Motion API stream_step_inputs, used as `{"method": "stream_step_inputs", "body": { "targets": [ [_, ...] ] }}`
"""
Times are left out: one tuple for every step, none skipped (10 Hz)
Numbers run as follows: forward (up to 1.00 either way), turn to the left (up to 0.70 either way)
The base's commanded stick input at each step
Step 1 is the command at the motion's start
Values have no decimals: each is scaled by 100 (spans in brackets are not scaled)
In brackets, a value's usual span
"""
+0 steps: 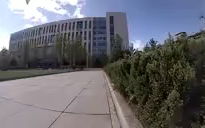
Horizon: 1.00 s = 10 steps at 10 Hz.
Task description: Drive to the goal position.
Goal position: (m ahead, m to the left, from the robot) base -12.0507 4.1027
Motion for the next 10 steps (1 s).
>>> {"method": "stream_step_inputs", "body": {
  "targets": [
    [70,35],
    [70,35],
    [70,35],
    [70,35],
    [70,35],
    [70,35],
    [70,35],
    [70,35],
    [70,35],
    [70,35]
  ]
}}
